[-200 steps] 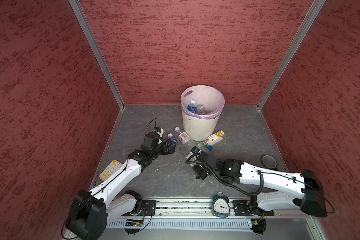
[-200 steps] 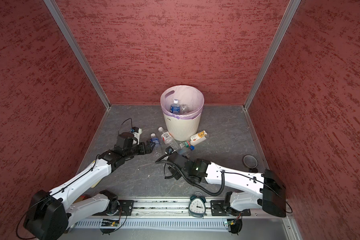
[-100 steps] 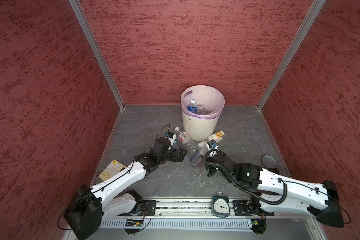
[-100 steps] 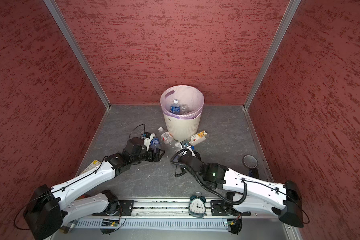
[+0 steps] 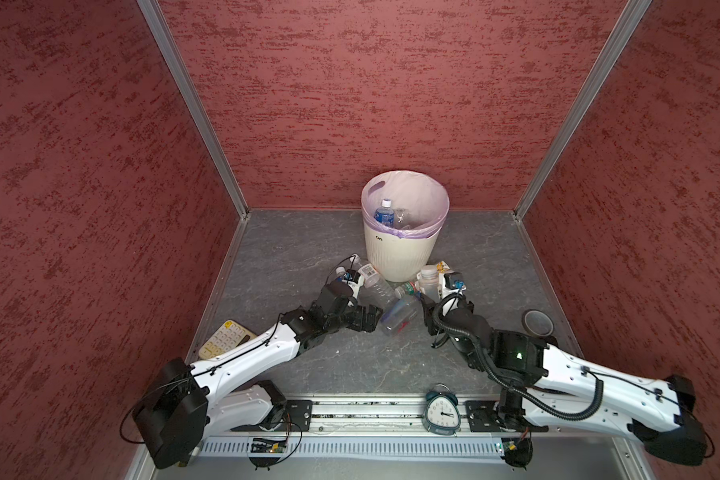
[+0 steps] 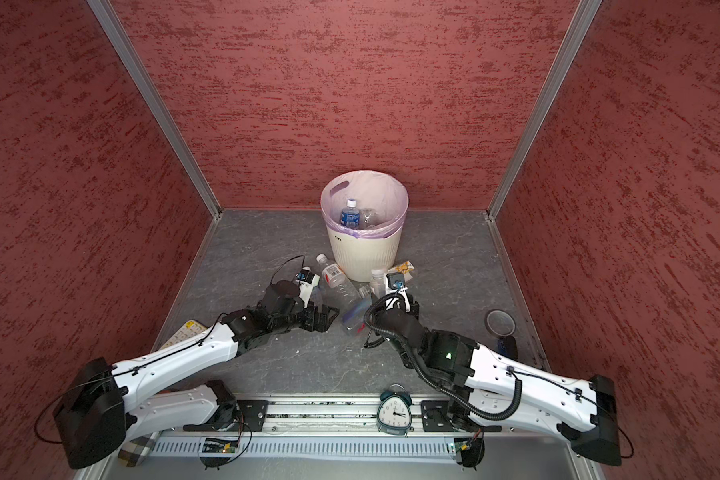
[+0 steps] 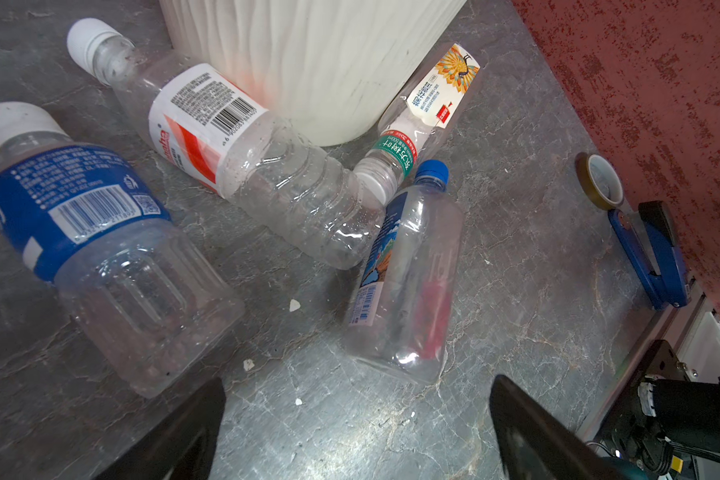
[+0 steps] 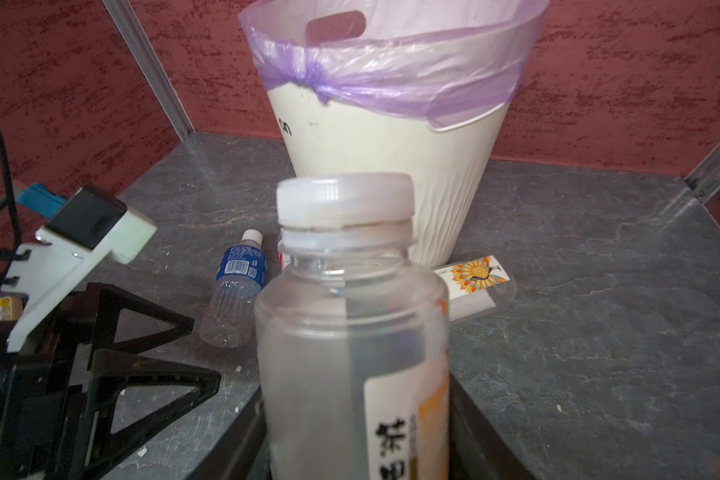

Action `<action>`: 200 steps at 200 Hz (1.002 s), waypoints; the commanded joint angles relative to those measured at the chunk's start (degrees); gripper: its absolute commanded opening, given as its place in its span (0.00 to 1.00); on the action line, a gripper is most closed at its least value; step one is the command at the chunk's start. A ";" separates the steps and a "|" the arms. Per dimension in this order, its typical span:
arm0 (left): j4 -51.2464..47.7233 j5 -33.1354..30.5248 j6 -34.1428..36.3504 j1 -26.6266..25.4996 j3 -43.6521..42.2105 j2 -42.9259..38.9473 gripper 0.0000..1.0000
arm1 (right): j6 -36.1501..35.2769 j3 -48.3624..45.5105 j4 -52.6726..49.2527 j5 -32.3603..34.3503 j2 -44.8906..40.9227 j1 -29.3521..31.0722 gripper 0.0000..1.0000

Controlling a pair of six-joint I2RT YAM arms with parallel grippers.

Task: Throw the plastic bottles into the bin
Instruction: 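Close the right gripper on the bottle and lift it toward the bin, then open the right gripper over the bin to drop the bottle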

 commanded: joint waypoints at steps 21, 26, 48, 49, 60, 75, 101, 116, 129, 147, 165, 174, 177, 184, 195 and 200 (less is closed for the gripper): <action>2.13 -0.83 1.12 -0.55 0.47 0.50 0.99 | -6.55 7.15 7.63 4.36 1.78 -2.21 0.46; 2.12 -0.83 1.14 -0.63 0.35 0.45 1.00 | -7.34 8.38 8.24 3.93 2.47 -2.97 0.46; 2.36 -1.09 0.82 -0.60 -0.31 -0.33 0.99 | -11.35 15.87 10.46 -0.32 6.65 -8.49 0.45; 2.32 -1.09 0.75 -0.62 -0.34 -0.36 0.99 | -11.48 16.21 10.54 -0.57 6.97 -8.79 0.45; 2.58 -1.48 0.51 -0.72 -0.95 -0.86 0.99 | -12.85 21.00 10.79 -4.33 10.64 -13.25 0.45; 2.64 -1.79 0.01 -0.60 -1.63 -1.50 0.99 | -13.44 30.55 9.37 -10.75 17.58 -20.09 0.44; 2.14 -2.22 -0.78 -0.73 -2.37 -3.12 0.99 | -14.20 48.99 5.77 -20.41 31.70 -29.51 0.48; 1.34 -2.71 -1.22 -0.77 -2.76 -4.47 0.99 | -14.06 58.63 2.57 -23.80 40.95 -32.68 0.72; 0.28 -3.12 -1.50 -0.74 -3.08 -5.74 0.99 | -13.21 64.68 -0.30 -25.28 46.56 -34.74 0.86; -1.58 -3.89 -1.68 -0.81 -3.28 -7.52 0.99 | -12.56 68.63 -2.37 -25.30 49.45 -35.79 0.95; -2.96 -4.87 -1.78 -0.67 -3.78 -9.53 1.00 | -13.16 68.74 -1.30 -25.56 48.18 -35.86 0.96; -3.29 -5.08 -1.86 -0.59 -3.81 -10.03 0.99 | -13.49 68.80 -1.08 -25.66 47.25 -35.89 0.96; -3.43 -5.13 -1.79 -0.49 -3.84 -10.10 0.99 | -13.54 68.85 -1.06 -25.69 46.89 -35.89 0.96; -3.74 -5.14 -1.53 -0.46 -3.66 -10.05 0.99 | -13.71 68.71 -1.14 -25.83 46.08 -35.89 0.96; -4.05 -5.23 -1.26 -0.24 -3.32 -9.66 0.99 | -13.67 68.43 -1.70 -25.96 44.79 -35.89 0.96; -4.20 -5.31 -1.17 -0.15 -3.12 -9.35 0.99 | -13.52 68.05 -1.91 -25.96 44.06 -35.90 0.96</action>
